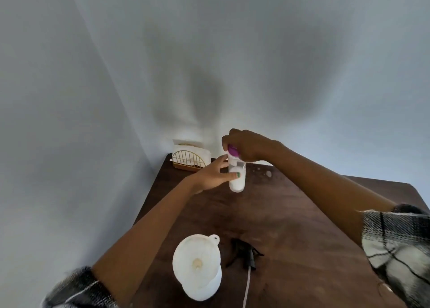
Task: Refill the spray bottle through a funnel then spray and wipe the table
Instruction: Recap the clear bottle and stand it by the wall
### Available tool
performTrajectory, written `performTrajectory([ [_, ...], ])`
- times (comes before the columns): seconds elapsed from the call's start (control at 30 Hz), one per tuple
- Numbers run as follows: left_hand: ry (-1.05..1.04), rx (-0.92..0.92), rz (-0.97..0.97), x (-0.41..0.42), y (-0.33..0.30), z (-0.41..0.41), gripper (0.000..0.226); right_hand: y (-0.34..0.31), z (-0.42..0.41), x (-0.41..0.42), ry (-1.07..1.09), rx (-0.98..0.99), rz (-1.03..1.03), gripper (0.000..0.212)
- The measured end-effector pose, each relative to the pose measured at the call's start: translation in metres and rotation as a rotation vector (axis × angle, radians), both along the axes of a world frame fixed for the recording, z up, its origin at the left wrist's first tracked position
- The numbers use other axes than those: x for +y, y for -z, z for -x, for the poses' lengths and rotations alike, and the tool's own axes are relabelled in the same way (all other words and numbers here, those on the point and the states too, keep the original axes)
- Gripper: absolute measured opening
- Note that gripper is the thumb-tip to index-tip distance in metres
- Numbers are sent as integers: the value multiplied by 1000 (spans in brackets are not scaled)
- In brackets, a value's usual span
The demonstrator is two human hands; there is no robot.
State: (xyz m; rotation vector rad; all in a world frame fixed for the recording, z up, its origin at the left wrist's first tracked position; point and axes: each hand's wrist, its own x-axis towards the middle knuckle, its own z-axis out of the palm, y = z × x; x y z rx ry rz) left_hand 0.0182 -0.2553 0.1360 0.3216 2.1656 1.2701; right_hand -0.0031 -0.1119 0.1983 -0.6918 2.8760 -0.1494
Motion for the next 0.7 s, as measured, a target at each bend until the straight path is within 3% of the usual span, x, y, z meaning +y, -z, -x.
performTrajectory([
  [0.17,-72,-9,16,6,26,30,86,33,35,-3,27,74,22,39],
  [0.37,-111,50,25,13,49,61,88,57,68,-4,39,120,10,40],
  [0.7,-194,67,60,17,77,75,97,72,87,-1,53,128,-88,66],
])
